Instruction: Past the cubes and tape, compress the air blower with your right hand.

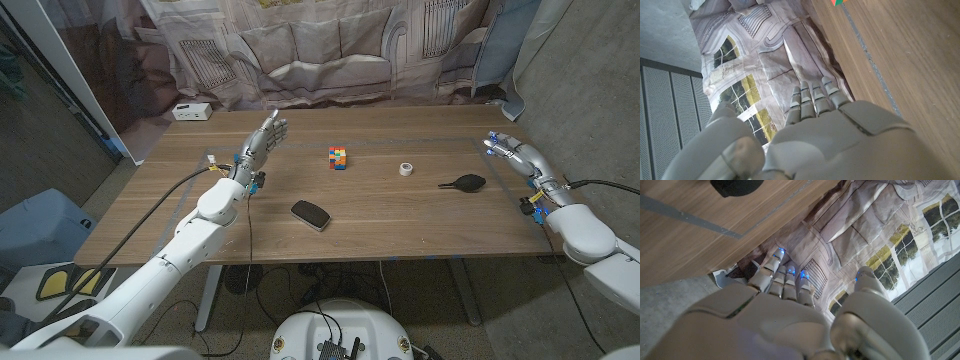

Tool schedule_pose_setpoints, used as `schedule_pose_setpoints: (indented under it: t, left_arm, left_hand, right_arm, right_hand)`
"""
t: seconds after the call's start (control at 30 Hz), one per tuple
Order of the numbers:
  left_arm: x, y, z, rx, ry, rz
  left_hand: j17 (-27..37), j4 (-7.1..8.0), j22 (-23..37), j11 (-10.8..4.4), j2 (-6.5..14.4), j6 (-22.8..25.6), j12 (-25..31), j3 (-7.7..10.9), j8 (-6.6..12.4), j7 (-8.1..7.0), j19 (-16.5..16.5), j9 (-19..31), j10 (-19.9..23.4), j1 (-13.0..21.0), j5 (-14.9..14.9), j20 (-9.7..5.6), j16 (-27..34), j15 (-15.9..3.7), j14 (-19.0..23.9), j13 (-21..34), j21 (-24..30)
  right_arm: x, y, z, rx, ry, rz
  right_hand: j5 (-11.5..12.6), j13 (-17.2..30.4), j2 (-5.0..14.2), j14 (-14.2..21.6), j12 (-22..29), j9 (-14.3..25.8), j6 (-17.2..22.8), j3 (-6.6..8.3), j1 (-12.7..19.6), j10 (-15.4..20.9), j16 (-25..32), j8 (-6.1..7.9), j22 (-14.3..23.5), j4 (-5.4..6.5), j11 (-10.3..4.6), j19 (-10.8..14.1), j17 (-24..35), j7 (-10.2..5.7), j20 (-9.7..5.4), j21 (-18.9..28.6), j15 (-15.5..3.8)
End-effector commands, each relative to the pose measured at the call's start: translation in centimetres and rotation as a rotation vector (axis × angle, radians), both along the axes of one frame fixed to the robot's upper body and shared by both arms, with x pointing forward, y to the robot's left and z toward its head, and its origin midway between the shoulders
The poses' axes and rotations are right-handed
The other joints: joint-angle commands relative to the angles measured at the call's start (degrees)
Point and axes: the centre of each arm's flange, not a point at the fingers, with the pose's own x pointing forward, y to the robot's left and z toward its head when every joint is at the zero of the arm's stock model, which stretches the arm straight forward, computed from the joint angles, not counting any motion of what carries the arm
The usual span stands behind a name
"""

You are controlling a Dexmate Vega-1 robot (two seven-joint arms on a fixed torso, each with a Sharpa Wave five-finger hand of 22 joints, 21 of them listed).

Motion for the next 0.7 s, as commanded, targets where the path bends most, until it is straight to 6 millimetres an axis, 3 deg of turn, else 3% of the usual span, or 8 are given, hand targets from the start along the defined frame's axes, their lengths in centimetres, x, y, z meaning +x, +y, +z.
schedule_pose_setpoints:
  t: [0.03, 0.23, 0.3, 0.4, 0.63, 0.7]
  left_arm:
    - [-0.2, -0.6, 0.7, 0.017, -0.002, 0.009]
    - [0.0, -0.8, 0.6, 0.018, 0.004, 0.009]
    - [0.0, -0.8, 0.5, 0.016, 0.006, 0.010]
    - [-0.1, -0.8, 0.4, 0.014, 0.007, 0.013]
    - [-0.2, -0.8, 0.2, 0.011, 0.008, 0.016]
    - [-0.2, -0.8, 0.2, 0.011, 0.008, 0.016]
  left_hand:
    - [0.28, -0.23, 0.16, 0.28, 0.27, 0.51, -0.14, 0.17, 0.05, -0.08, 0.50, 0.18, 0.31, 0.43, -0.27, -0.03, -0.17, 0.14, 0.65, 0.06, -0.42]
    - [0.29, -0.28, 0.17, 0.37, 0.32, 0.64, -0.20, 0.19, 0.04, -0.12, 0.50, 0.18, 0.28, 0.47, -0.28, 0.15, -0.23, 0.33, 0.64, 0.06, -0.48]
    - [0.29, -0.29, 0.17, 0.41, 0.33, 0.70, -0.20, 0.20, 0.04, -0.09, 0.51, 0.18, 0.32, 0.48, -0.28, 0.12, -0.25, 0.38, 0.64, 0.06, -0.49]
    - [0.29, -0.32, 0.17, 0.40, 0.37, 0.75, -0.20, 0.21, 0.02, -0.08, 0.54, 0.19, 0.39, 0.49, -0.29, 0.14, -0.25, 0.37, 0.73, 0.07, -0.52]
    - [0.30, -0.37, 0.18, 0.50, 0.43, 0.86, -0.23, 0.23, 0.00, -0.07, 0.61, 0.19, 0.46, 0.53, -0.30, 0.15, -0.29, 0.42, 0.76, 0.07, -0.56]
    - [0.30, -0.40, 0.18, 0.58, 0.47, 0.94, -0.21, 0.25, 0.00, -0.04, 0.59, 0.19, 0.56, 0.55, -0.31, 0.15, -0.30, 0.39, 0.81, 0.08, -0.60]
  right_arm:
    - [0.0, -0.8, 0.3, -0.114, 0.057, -0.117]
    - [-0.2, -0.8, 0.7, -0.175, 0.054, -0.174]
    - [-0.2, -0.8, 0.9, -0.196, 0.051, -0.190]
    - [-0.3, -0.7, 1.1, -0.239, 0.050, -0.222]
    - [0.0, -0.4, 1.3, -0.291, 0.054, -0.274]
    - [0.0, -0.3, 1.3, -0.306, 0.049, -0.294]
  right_hand:
    - [0.30, 0.14, -0.08, -0.20, -0.18, 0.21, 0.89, 0.28, 1.23, -0.51, -0.02, 0.46, 0.09, -0.45, -1.43, -0.14, -0.06, -1.09, 0.40, 0.08, -0.02]
    - [0.30, 0.12, -0.18, -0.42, -0.19, 0.19, 0.89, 0.33, 1.55, -0.66, -0.11, 0.46, 0.10, -0.50, -1.42, -0.45, -0.09, -1.24, 0.36, -0.03, -0.12]
    - [0.28, 0.11, -0.32, -0.40, -0.10, 0.18, 0.97, 0.34, 1.79, -0.51, -0.11, 0.49, 0.11, -0.56, -2.32, -0.42, -0.12, -1.18, 0.34, -0.01, -0.21]
    - [0.26, 0.09, -0.42, -0.27, -0.05, 0.17, 1.05, 0.36, 1.99, -0.43, -0.07, 0.52, 0.11, -0.59, -2.42, -0.25, -0.15, -1.23, 0.17, 0.06, -0.68]
    - [0.24, 0.06, -0.64, -0.51, -0.13, 0.16, 0.38, 0.41, 2.45, -0.72, -0.17, 0.28, 0.12, -0.66, -3.00, -0.61, -0.19, -1.89, 0.29, -0.08, -0.50]
    - [0.20, 0.03, -1.07, -0.46, 0.18, 0.16, 1.90, 0.31, 2.73, 0.03, -0.13, 0.88, 0.14, -0.59, -3.82, -1.08, -0.21, -2.89, 0.57, -0.17, -0.52]
